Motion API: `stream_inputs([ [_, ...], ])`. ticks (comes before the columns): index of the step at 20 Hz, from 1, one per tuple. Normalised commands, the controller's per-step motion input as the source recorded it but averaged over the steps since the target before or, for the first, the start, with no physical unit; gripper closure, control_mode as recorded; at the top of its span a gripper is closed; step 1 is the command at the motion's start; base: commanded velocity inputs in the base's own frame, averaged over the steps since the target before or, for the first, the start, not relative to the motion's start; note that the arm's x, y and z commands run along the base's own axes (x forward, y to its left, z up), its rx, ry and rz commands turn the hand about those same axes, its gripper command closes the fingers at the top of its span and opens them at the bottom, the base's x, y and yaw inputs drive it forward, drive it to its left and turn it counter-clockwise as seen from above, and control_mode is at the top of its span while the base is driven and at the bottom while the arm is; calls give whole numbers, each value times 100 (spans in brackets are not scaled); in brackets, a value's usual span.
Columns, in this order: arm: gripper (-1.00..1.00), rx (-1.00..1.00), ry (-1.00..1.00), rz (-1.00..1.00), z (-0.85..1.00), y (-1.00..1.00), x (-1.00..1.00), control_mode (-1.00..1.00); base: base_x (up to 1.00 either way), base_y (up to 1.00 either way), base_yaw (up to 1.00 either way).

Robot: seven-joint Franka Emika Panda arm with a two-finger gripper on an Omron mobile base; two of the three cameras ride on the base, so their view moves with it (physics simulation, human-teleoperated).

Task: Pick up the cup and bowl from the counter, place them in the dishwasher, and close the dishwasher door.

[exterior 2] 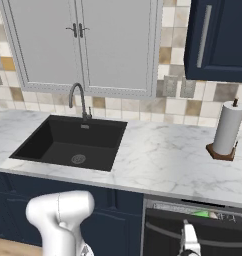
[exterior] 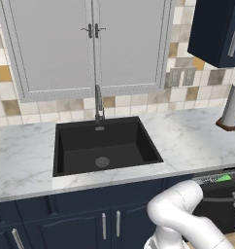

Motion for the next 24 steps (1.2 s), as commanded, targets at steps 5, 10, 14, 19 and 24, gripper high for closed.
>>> stream_inputs([
  [5,-100,-52,-32,-3,-100,0,69,-100,0,0,0],
  [10,-100,-51,-33,-2,-100,0,59,-100,0,0,0],
  [14,-100,-50,-34,-1,-100,0,54,-100,0,0,0],
  [19,-100,-50,-34,-1,-100,0,49,-100,0,0,0],
  [24,-100,-50,-34,0,-100,0,46,-100,0,0,0],
])
